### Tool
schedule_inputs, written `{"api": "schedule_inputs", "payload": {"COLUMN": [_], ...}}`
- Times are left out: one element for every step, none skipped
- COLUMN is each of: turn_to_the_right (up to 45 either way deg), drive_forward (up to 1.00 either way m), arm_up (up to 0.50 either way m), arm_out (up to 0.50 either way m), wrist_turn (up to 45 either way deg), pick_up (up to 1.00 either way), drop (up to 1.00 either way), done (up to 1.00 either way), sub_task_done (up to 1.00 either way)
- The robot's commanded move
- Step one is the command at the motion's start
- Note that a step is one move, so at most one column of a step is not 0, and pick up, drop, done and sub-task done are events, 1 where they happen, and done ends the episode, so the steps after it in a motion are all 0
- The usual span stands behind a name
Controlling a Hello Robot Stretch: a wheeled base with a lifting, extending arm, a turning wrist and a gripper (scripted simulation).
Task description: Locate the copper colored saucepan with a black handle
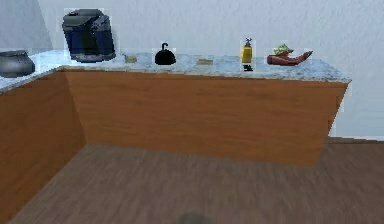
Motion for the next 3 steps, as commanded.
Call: {"api": "schedule_inputs", "payload": {"turn_to_the_right": [0.0, 9.0, 0.0], "drive_forward": [1.00, 0.00, 0.10], "arm_up": [0.00, 0.00, 0.00], "arm_out": [0.00, 0.00, 0.00], "wrist_turn": [0.0, 0.0, 0.0], "pick_up": [0.00, 0.00, 0.00], "drop": [0.00, 0.00, 0.00], "done": [0.00, 0.00, 0.00], "sub_task_done": [0.00, 0.00, 0.00]}}
